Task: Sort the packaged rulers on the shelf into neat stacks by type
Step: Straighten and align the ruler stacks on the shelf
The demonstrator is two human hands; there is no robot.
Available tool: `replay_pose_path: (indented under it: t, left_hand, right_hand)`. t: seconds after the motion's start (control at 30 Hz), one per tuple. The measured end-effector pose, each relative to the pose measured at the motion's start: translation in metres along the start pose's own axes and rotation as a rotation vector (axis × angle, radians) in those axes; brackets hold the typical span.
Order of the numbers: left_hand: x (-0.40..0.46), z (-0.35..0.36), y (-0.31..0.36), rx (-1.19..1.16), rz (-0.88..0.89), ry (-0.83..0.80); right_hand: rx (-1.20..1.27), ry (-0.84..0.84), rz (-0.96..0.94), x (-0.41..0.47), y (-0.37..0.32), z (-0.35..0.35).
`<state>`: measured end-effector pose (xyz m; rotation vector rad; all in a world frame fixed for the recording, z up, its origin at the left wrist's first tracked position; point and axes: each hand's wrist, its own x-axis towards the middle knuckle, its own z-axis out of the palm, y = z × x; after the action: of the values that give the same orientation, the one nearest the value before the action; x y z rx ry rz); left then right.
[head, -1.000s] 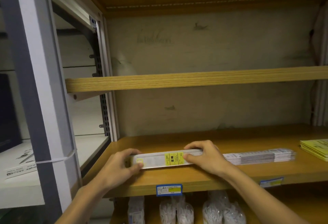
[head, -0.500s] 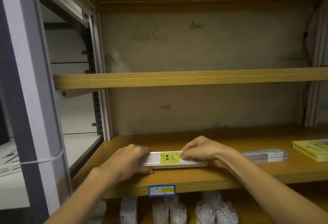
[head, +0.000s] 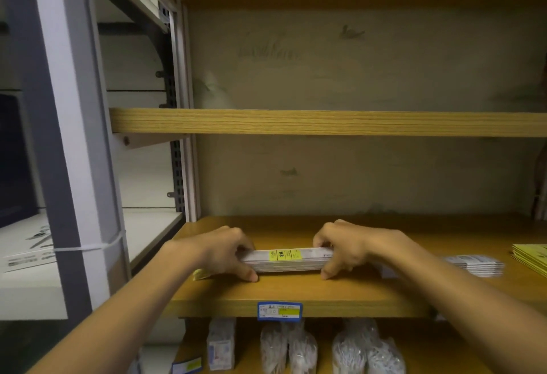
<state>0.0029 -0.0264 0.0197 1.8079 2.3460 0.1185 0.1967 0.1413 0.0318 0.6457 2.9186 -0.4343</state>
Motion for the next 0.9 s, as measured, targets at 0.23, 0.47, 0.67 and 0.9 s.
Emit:
replay_pose_path:
  t: [0.23, 0.47, 0.67, 0.9]
  left_hand:
    - [0.007, -0.008, -0.003, 0.020, -0.085, -0.103]
    - [0.013, -0.009, -0.003, 0.047, -0.065, -0.116]
    - [0.015, -0.011, -0.006, 0.047, -0.027, -0.108]
    - [0.016, -0.009, -0.006, 0.022, -0.042, -0.130]
  right_hand:
    - [0.091, -0.134, 0.015, 0.013, -0.001, -0.009]
    - [0.057, -0.169, -0.009, 0.017, 0.001, -0.011]
    - [0.087, -0.152, -0.009, 0.019, 0.003, -0.009]
    - [0.076, -0.131, 0.013, 0.023, 0.005, -0.007]
